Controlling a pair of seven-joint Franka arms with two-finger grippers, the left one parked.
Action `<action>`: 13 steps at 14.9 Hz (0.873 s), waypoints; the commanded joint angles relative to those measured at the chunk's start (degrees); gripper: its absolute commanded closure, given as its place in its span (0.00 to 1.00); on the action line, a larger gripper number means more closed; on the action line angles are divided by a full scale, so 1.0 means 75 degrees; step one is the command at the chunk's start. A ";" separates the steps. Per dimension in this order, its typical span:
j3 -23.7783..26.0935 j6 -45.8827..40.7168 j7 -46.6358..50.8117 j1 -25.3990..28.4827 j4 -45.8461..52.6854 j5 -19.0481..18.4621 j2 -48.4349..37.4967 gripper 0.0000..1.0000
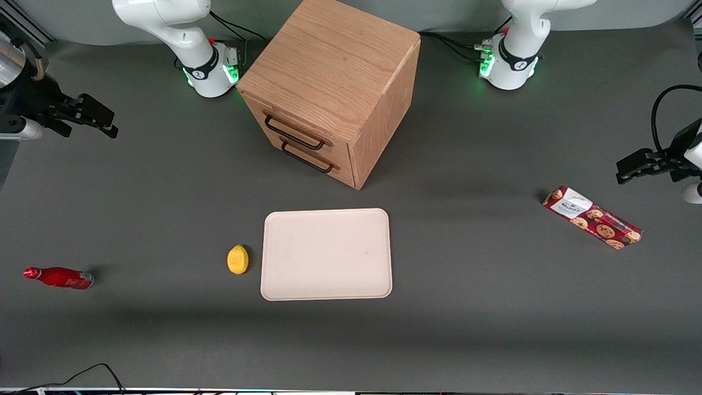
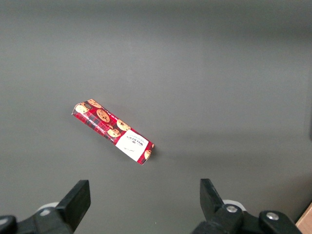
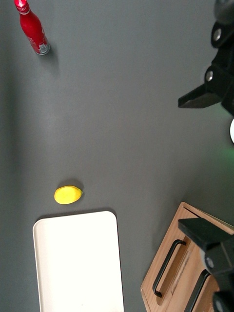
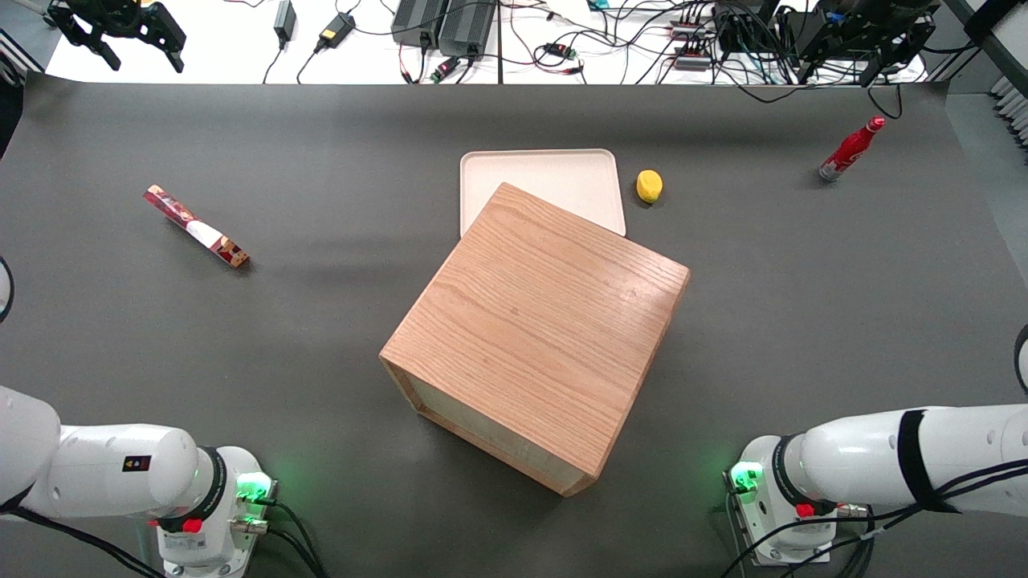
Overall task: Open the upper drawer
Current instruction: 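Lift the right gripper from rest and swing it toward the cabinet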
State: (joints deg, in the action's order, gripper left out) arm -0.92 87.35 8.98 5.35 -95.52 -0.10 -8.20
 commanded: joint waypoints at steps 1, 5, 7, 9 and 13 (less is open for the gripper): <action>-0.0065 -0.0198 -0.0154 0.0001 0.0186 0.0142 0.0075 0.00; -0.0065 -0.0186 -0.0142 0.0001 0.0256 0.0118 0.0109 0.00; 0.0005 -0.0256 -0.0142 0.0071 0.0221 0.0107 0.0109 0.00; 0.0249 -0.0665 -0.0025 0.0153 0.0221 0.0153 0.0086 0.00; 0.1525 -0.0725 -0.0001 0.0130 0.0209 0.0142 0.0062 0.00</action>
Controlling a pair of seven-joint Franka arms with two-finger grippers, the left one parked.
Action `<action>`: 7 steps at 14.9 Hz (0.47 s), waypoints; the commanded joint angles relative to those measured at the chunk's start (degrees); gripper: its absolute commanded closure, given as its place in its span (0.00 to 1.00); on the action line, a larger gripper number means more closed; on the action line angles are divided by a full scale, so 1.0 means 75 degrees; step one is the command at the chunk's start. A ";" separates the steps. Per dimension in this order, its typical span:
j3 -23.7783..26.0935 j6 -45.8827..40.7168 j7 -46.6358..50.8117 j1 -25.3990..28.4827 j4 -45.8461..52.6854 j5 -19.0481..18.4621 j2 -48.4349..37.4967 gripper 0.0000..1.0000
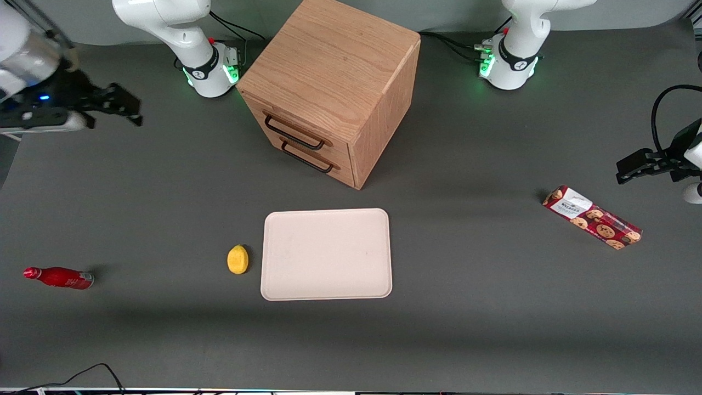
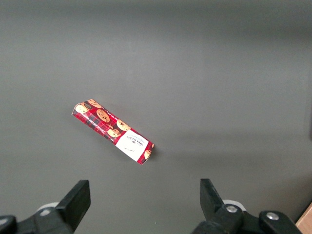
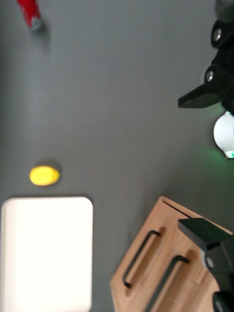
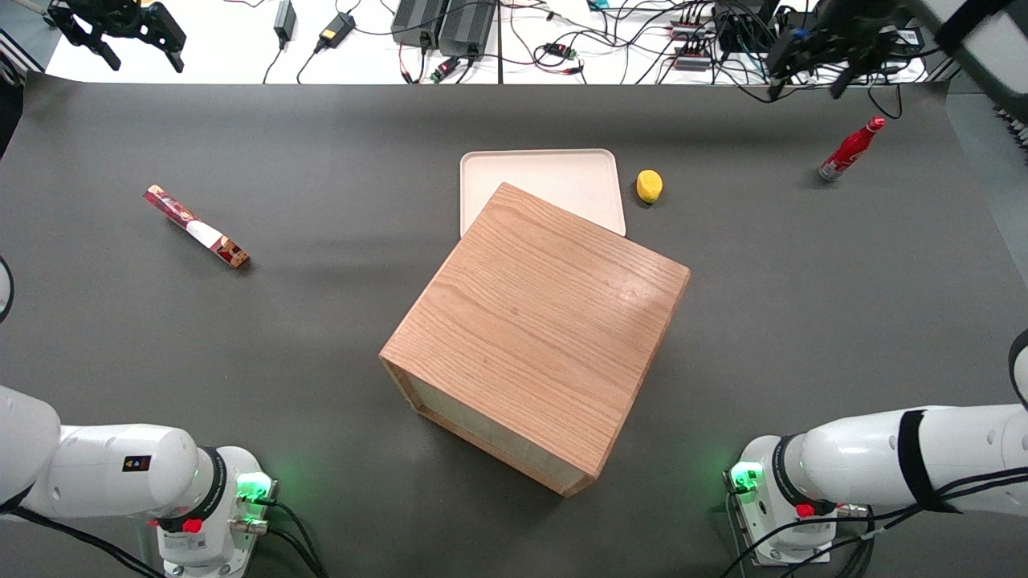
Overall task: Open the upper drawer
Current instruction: 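Lift the right gripper from rest and swing it toward the cabinet, then move the right gripper to the upper drawer's black handle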
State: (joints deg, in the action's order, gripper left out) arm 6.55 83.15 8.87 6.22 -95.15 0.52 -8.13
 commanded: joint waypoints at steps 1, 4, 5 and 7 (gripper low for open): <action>0.0741 -0.0176 0.0013 0.0026 0.0159 0.0059 0.0064 0.00; 0.1491 -0.0153 0.0013 0.0026 0.0159 0.0094 0.0192 0.00; 0.1633 -0.0153 0.0013 0.0026 0.0171 0.0094 0.0239 0.00; 0.1681 -0.0129 -0.0104 0.0038 0.0182 0.0199 0.0275 0.00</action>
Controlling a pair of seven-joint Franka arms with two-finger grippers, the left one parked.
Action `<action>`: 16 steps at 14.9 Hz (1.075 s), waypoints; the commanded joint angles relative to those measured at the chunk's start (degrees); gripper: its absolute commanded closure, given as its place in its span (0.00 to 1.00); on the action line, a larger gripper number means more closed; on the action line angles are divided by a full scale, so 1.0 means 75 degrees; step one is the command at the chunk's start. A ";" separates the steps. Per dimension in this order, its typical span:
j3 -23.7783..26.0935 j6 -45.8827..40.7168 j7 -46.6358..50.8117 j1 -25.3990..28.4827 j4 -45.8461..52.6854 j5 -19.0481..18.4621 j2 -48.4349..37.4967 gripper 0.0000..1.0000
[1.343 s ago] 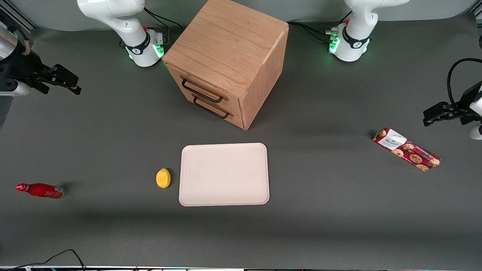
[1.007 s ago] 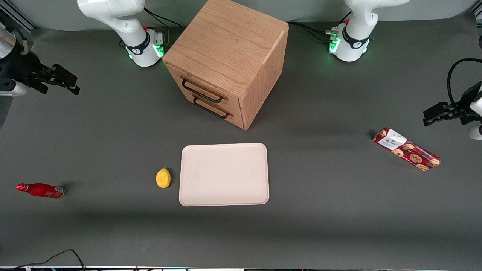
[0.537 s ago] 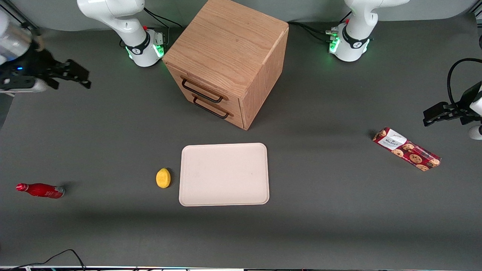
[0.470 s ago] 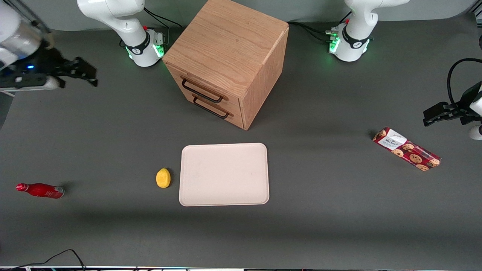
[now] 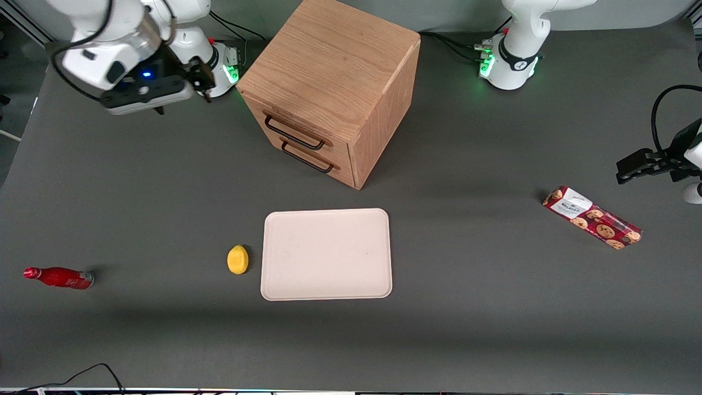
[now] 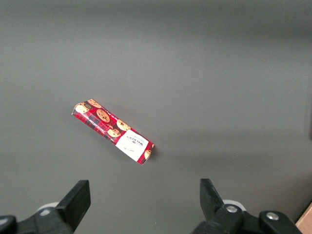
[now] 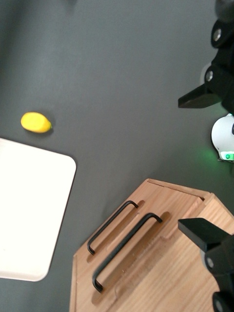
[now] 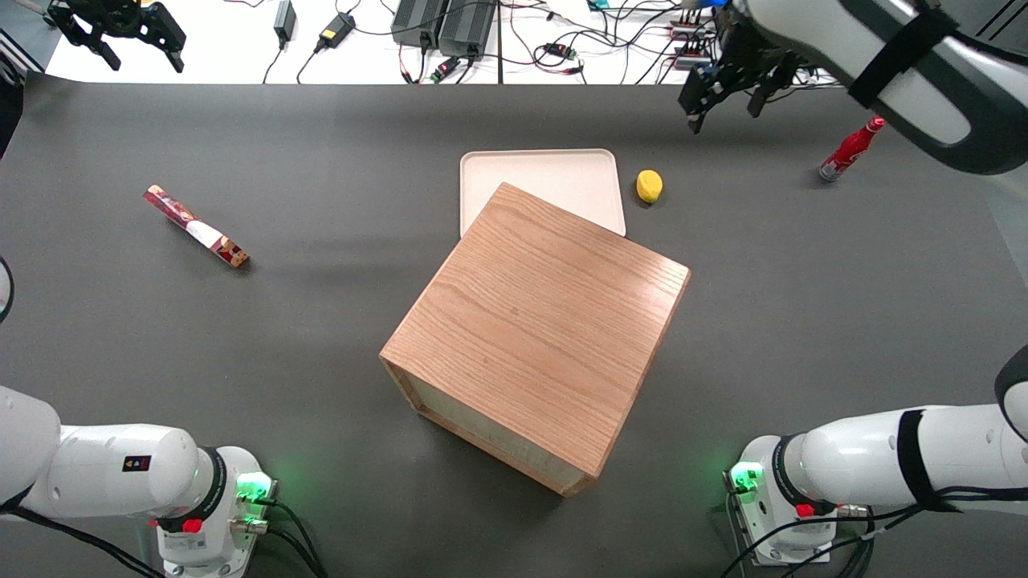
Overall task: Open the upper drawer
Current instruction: 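Move the right gripper to the upper drawer's black handle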
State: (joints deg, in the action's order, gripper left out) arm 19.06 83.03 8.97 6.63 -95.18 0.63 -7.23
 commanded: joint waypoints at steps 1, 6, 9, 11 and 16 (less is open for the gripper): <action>0.0025 -0.0102 -0.0152 -0.0017 0.0187 0.0232 0.0191 0.00; 0.0154 -0.0114 -0.1498 -0.0063 0.0315 0.0256 0.0507 0.00; 0.0107 -0.0149 -0.3074 -0.0110 0.0327 0.0885 0.0601 0.00; 0.0084 -0.0160 -0.4062 -0.0180 0.0327 0.1226 0.0986 0.00; 0.0013 -0.0161 -0.5366 -0.0110 0.0362 0.2210 0.1632 0.00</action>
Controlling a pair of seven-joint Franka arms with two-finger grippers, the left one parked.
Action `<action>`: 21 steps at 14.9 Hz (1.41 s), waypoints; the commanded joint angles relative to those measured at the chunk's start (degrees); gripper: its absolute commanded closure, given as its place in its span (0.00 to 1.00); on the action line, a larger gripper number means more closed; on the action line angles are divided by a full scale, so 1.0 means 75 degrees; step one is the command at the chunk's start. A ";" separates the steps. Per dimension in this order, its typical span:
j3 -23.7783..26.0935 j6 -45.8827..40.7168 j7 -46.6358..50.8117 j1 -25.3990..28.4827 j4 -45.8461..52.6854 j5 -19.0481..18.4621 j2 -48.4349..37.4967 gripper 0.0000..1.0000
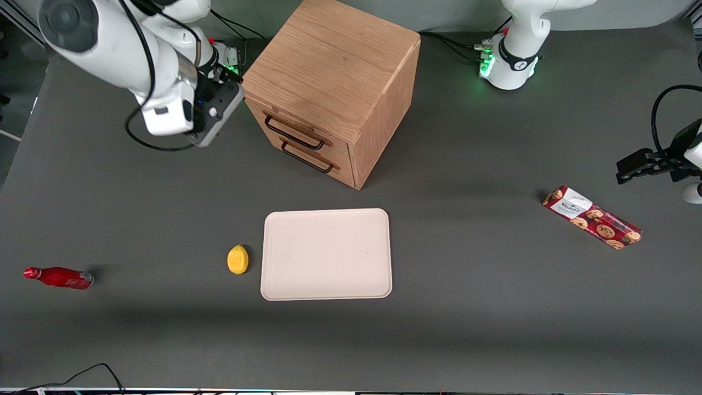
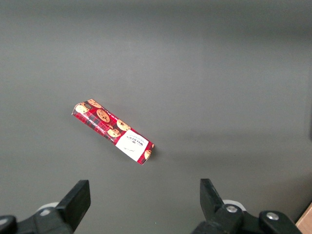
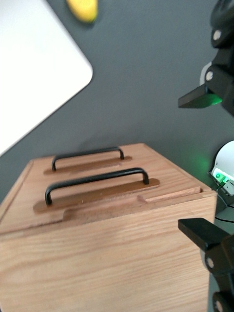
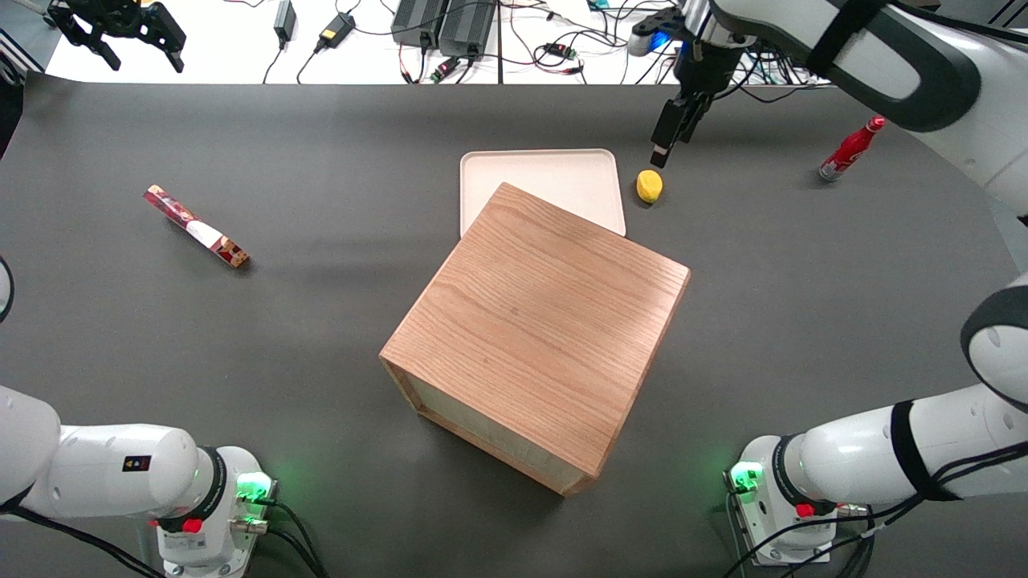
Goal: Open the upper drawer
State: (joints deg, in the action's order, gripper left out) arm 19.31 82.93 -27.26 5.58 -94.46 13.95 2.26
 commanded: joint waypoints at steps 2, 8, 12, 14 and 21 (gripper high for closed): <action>-0.0032 -0.0135 -0.0549 0.0041 0.0255 0.0612 0.0413 0.00; 0.0050 0.0308 -0.0432 0.0099 -0.0048 0.0671 0.0999 0.00; 0.0144 0.1128 -0.0409 0.0111 -0.0845 0.0694 0.0917 0.00; 0.0226 0.1457 -0.0246 0.0123 -0.1057 0.0694 0.0929 0.00; 0.0565 0.2641 -0.0034 0.0111 -0.2006 0.0999 0.0905 0.00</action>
State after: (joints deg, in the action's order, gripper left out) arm 23.16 100.20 -28.54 6.38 -106.84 19.74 10.20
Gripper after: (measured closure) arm 0.000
